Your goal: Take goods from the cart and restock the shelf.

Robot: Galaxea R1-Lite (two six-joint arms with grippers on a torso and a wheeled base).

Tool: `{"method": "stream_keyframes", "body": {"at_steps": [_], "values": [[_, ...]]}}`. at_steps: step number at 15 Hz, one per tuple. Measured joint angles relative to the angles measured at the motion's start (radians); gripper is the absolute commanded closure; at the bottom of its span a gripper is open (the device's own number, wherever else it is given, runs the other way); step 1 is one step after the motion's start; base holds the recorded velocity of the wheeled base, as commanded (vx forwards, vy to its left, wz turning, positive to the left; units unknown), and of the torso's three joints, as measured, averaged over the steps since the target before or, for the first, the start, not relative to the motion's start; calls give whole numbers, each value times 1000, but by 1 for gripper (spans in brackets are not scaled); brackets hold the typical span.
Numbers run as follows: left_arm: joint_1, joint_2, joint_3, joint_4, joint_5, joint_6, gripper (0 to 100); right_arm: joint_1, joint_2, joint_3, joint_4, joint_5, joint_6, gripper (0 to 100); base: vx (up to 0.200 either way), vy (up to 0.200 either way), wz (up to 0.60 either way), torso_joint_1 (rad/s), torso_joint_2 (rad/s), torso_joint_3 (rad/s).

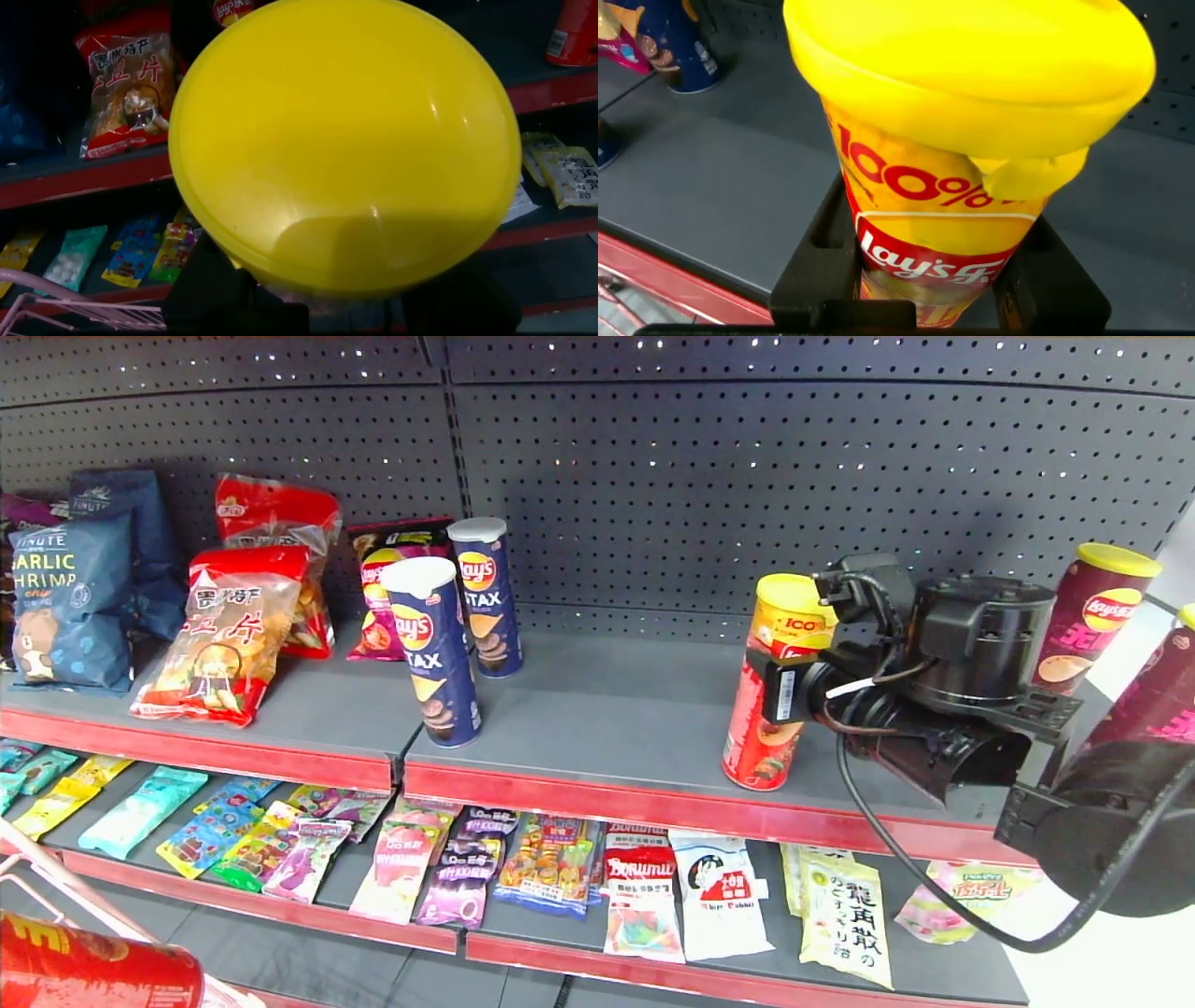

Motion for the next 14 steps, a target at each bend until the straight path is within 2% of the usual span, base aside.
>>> {"method": "stream_keyframes", "body": {"at_steps": [13, 14], "values": [[0, -3, 10, 0, 0, -2, 100, 23, -9, 31, -2, -49, -11, 100, 0, 0, 0, 0, 0, 0], [0, -3, 11, 0, 0, -1, 100, 25, -9, 33, -2, -49, -11, 0, 0, 0, 0, 0, 0, 0]]}}
